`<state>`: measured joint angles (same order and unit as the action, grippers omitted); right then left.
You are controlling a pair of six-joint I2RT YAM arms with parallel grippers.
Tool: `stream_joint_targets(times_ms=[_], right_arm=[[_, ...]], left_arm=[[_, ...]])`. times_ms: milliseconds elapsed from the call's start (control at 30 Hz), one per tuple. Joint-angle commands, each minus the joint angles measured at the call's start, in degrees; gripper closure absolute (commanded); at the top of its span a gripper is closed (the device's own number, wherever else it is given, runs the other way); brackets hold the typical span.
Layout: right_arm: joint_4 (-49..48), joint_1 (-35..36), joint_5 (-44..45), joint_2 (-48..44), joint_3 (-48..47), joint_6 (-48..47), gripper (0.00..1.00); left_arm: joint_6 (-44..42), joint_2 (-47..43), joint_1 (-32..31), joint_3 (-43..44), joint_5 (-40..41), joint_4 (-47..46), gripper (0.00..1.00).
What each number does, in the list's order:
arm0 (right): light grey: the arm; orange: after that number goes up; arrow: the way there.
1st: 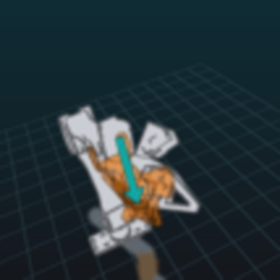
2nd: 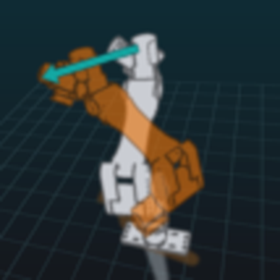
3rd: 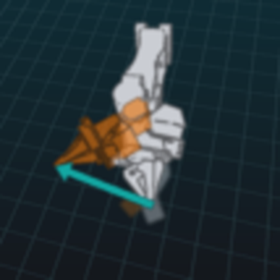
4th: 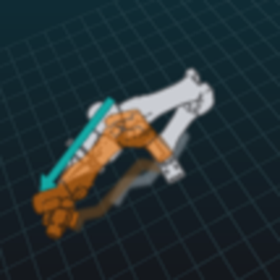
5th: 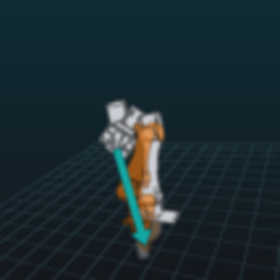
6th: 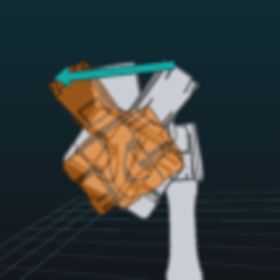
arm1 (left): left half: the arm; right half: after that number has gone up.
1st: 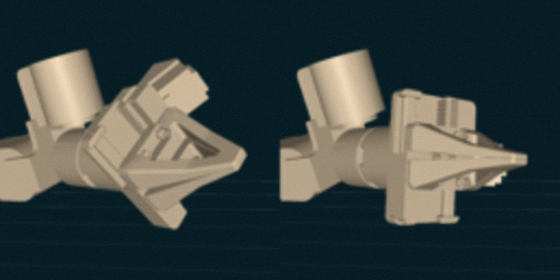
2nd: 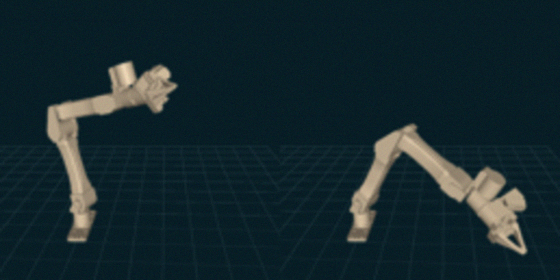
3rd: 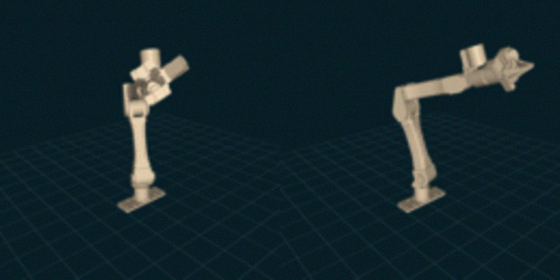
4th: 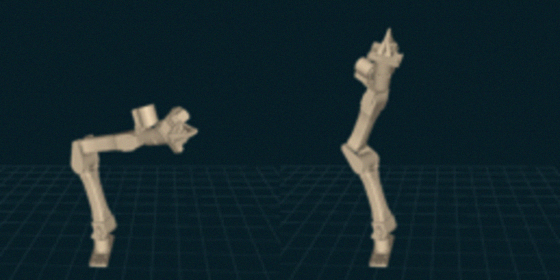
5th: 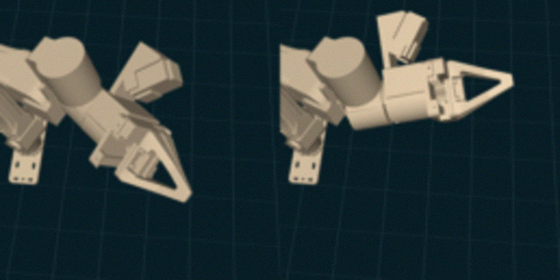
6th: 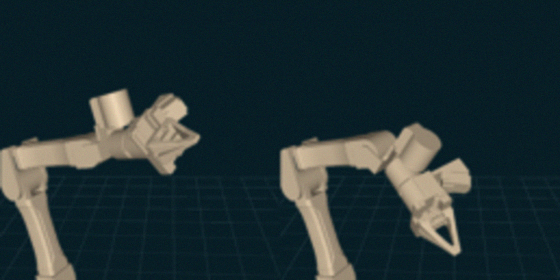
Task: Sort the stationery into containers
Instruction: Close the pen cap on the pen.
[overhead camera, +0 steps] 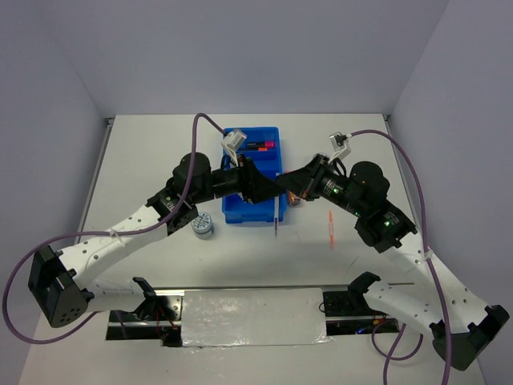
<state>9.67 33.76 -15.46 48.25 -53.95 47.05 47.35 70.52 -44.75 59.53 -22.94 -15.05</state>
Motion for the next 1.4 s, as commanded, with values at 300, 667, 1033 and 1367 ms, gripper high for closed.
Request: stream_joint_targets(times_ms=[300, 667, 1033, 1367], right_arm=[[0.09, -1.06, 0.0, 0.62, -1.42, -0.11, 1.0], [-0.79, -1.85, -1.85, 1.41, -2.74, 0.32, 1.0], [-1.23, -1.76, -0.53, 1.41, -3.09, 0.5, 1.0], [-1.76, -1.85, -0.79, 1.94, -4.14, 0.59, 1.0]], left_arm=[[0.28, -2.14, 0.1, -1.43, -4.13, -4.38, 0.27], [1.69, -3.55, 0.02, -6.53, -5.45, -5.95, 0.31], [3.62, -0.83, -0.6, -5.65, -8.7, -8.94, 0.53], [1.96, 0.67, -1.65, -3.11, -8.88, -5.36, 1.0]])
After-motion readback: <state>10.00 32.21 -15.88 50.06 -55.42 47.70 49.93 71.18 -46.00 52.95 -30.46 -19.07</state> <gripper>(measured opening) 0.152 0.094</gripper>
